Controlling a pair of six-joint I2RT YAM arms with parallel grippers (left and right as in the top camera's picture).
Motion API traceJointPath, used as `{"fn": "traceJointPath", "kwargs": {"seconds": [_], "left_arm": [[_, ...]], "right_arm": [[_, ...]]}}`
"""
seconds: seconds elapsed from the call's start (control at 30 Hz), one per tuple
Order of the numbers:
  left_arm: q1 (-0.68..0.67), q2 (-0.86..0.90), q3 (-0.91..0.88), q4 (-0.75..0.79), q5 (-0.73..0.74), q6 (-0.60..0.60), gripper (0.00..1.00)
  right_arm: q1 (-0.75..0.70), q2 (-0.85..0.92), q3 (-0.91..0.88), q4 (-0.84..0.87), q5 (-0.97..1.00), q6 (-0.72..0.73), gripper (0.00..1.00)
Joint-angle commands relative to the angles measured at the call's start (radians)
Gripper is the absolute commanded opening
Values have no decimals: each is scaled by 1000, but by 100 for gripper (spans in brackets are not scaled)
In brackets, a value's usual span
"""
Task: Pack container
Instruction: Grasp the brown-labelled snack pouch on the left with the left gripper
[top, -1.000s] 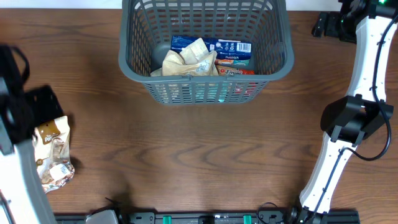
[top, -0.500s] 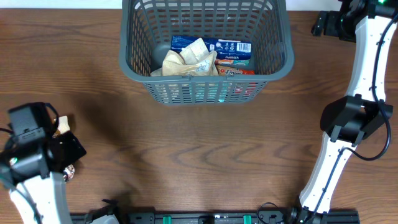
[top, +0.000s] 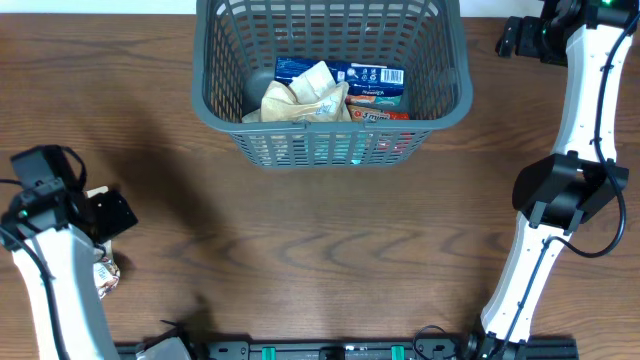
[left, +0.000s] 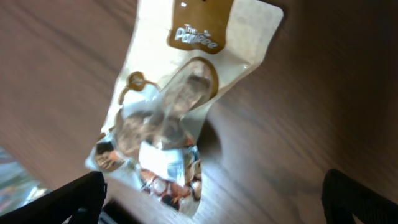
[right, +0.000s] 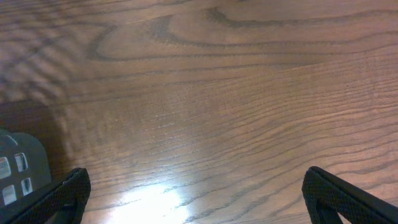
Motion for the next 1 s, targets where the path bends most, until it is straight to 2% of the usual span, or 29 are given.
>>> {"fn": "traceJointPath", "kwargs": {"seconds": [0.0, 0.2, 0.33, 0.47, 0.97], "left_arm": [[66, 72, 9, 21, 100, 134, 99], [203, 185, 9, 40, 175, 261, 99], [267, 247, 9, 53, 224, 280, 99], [274, 304, 9, 77, 254, 344, 99], [274, 491, 9, 167, 220, 429, 99]], "right_arm": [[5, 13, -3, -5, -5, -16, 99], [5, 13, -3, -5, -5, -15, 99], [6, 13, -3, -5, -5, -15, 99], [8, 13, -3, -5, -5, -15, 99], [8, 13, -3, 0, -4, -15, 99]]}}
